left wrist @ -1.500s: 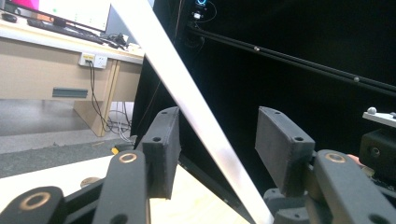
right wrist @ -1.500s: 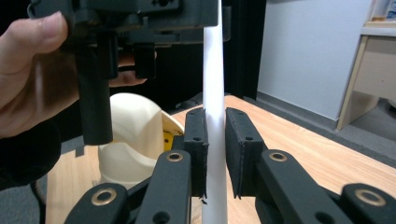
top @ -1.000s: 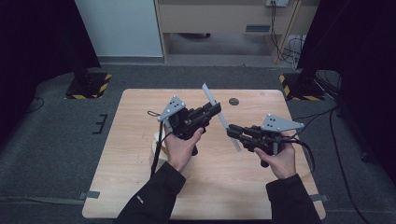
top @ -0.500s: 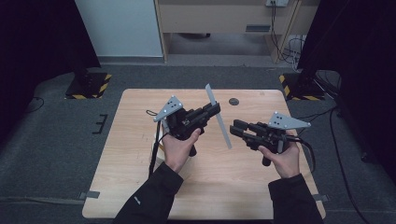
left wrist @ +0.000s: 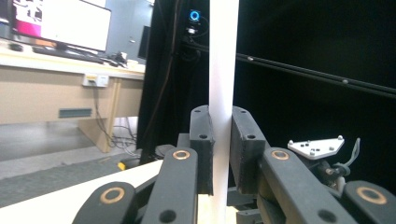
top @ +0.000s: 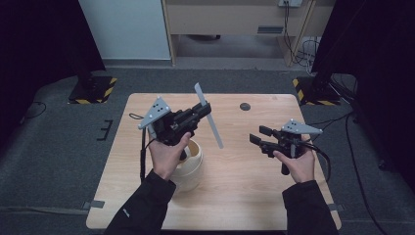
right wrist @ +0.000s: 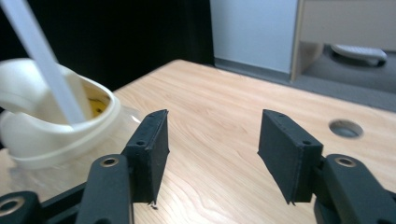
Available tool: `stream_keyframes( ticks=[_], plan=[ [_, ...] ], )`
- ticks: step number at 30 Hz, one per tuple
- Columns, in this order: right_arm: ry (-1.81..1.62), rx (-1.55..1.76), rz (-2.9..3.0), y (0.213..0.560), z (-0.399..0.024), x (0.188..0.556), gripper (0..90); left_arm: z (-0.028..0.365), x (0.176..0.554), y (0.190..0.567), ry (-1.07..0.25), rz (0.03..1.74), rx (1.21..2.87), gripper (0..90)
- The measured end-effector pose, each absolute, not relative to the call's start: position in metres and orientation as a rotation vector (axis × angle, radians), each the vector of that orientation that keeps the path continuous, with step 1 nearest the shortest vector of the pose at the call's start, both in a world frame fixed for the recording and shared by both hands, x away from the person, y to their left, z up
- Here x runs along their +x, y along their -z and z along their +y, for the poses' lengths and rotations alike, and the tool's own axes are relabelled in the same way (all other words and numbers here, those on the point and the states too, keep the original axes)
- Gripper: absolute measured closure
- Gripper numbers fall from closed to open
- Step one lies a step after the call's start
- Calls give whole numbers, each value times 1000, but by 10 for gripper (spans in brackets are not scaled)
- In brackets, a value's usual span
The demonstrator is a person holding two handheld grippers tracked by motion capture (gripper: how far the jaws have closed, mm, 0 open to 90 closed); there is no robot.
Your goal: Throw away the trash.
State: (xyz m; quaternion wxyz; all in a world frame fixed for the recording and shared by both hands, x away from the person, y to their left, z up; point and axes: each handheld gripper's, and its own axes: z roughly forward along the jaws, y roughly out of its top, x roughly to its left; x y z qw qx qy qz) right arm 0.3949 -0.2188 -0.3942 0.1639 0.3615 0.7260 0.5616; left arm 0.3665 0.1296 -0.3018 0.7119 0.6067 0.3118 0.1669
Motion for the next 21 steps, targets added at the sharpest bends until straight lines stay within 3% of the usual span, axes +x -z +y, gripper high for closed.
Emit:
stream_keyframes(
  ticks=[7, 21],
  plan=[
    [-1511, 1101, 2079, 410, -227, 402, 354, 146, 364, 304, -431, 707, 1377, 803],
    [-1377, 1186, 2113, 436, -239, 410, 330, 161, 364, 308, -497, 724, 1411, 803]
  ],
)
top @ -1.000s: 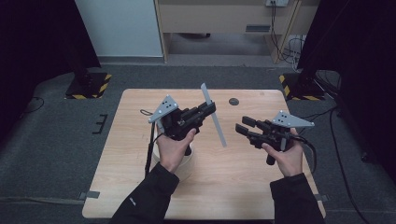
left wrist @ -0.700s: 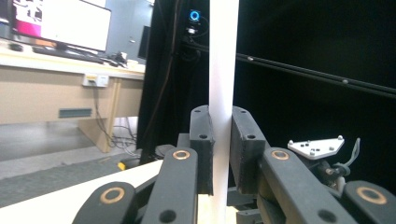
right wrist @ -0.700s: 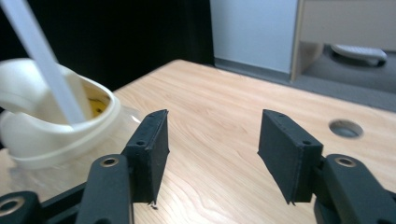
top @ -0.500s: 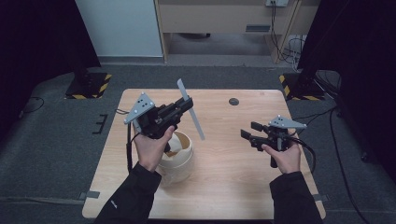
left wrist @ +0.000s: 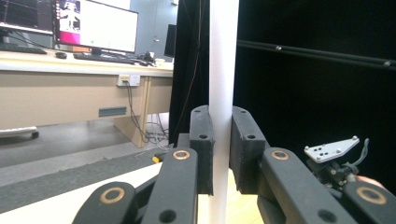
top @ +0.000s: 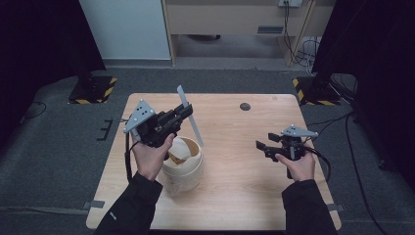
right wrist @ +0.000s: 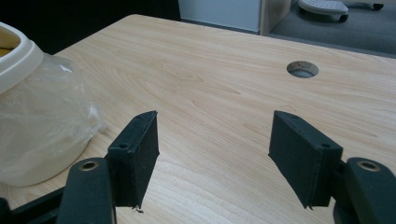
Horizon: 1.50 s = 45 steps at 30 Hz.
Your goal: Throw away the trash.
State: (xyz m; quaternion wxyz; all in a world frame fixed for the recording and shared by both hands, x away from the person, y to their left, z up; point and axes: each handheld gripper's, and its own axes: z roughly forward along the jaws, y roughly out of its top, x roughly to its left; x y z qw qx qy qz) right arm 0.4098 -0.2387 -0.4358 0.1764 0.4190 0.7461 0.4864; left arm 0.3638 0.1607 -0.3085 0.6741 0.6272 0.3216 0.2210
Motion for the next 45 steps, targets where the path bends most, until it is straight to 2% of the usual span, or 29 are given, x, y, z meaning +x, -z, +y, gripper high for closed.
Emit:
stream_keyframes(
  ticks=[14, 30, 45],
  plan=[
    [-1335, 1204, 2138, 445, -242, 412, 322, 168, 368, 324, -523, 760, 1473, 802],
    [-1317, 1197, 2156, 448, -241, 413, 315, 167, 369, 354, -490, 785, 1551, 802],
    [-1311, 1197, 2161, 450, -241, 414, 314, 167, 364, 361, -466, 802, 1571, 770]
  ],
)
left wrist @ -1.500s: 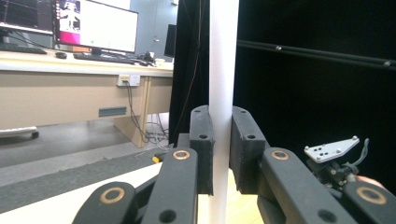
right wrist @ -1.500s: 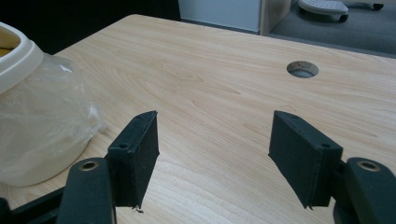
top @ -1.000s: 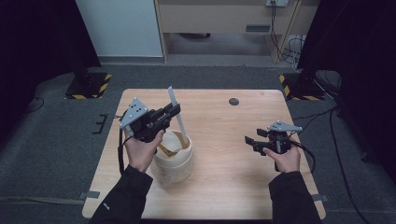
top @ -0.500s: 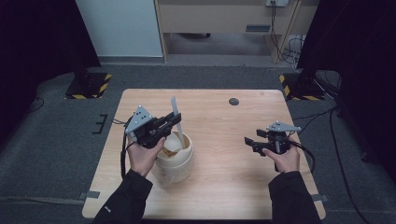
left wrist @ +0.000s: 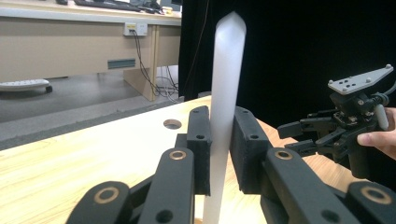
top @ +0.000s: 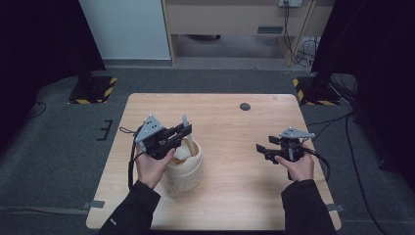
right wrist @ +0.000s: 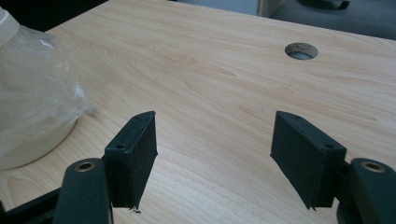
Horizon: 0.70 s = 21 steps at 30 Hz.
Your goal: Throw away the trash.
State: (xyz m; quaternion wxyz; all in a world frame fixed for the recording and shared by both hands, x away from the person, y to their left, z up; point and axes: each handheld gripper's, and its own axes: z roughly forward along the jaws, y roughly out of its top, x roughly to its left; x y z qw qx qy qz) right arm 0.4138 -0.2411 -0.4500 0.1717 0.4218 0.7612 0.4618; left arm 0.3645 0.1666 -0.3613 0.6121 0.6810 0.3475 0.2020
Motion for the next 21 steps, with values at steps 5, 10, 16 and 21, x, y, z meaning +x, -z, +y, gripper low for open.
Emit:
stream_keyframes(
  ticks=[5, 10, 16, 21],
  plan=[
    [-1306, 1203, 2160, 451, -241, 414, 313, 176, 358, 356, -472, 798, 1544, 696],
    [-1309, 1204, 2152, 451, -243, 414, 309, 197, 350, 353, -503, 823, 1493, 636],
    [-1299, 1219, 2146, 453, -245, 414, 284, 231, 338, 358, -584, 866, 1465, 558],
    [-1288, 1231, 2142, 456, -245, 415, 250, 263, 332, 372, -635, 953, 1438, 509]
  ],
)
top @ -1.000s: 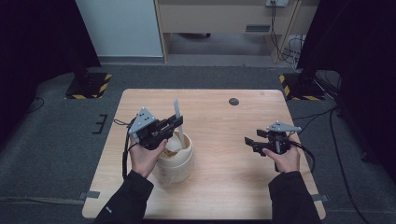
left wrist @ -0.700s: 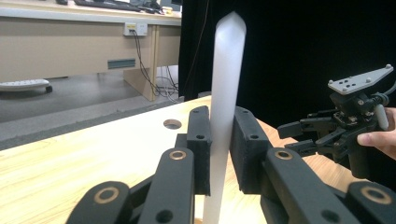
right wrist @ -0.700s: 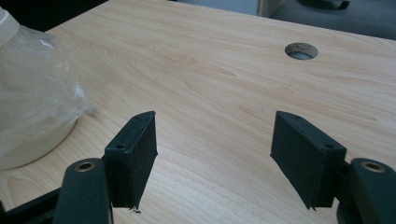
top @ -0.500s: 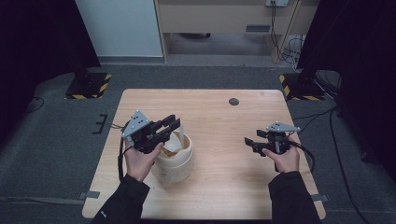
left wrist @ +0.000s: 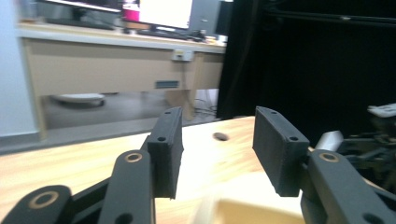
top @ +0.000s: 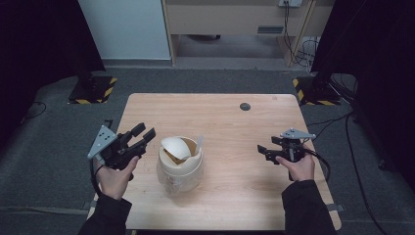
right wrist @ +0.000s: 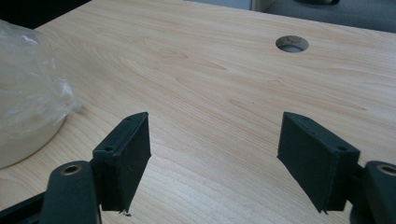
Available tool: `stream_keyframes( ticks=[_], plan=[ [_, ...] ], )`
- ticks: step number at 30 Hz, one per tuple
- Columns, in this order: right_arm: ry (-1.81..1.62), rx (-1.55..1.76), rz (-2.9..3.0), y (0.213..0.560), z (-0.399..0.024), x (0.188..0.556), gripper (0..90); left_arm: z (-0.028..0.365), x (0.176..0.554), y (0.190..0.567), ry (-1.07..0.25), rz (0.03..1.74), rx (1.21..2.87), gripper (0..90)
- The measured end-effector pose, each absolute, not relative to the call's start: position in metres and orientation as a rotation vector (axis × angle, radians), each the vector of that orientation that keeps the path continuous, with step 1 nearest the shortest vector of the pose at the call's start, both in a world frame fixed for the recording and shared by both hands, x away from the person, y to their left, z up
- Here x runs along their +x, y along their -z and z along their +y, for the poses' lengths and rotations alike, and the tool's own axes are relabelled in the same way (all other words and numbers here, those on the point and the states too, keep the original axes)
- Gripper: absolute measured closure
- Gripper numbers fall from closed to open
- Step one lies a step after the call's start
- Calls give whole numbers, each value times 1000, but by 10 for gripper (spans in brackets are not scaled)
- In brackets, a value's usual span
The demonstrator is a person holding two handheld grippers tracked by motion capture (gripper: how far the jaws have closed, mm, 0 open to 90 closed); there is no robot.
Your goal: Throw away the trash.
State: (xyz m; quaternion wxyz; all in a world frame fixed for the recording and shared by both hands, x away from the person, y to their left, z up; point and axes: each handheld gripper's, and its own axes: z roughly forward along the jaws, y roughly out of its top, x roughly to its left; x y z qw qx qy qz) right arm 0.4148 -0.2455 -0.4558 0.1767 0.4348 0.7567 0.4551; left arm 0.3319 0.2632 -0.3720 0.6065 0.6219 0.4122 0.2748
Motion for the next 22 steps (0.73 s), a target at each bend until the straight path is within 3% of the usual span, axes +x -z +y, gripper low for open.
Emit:
stream_keyframes(
  ticks=[5, 14, 22],
  plan=[
    [-1258, 1251, 2143, 460, -248, 416, 212, 289, 334, 402, -659, 1076, 1488, 449],
    [-1162, 1308, 2162, 478, -258, 419, 165, 321, 341, 466, -655, 1324, 1705, 224],
    [-999, 1388, 2194, 500, -271, 419, 132, 325, 345, 504, -605, 1432, 1880, 161]
  ],
)
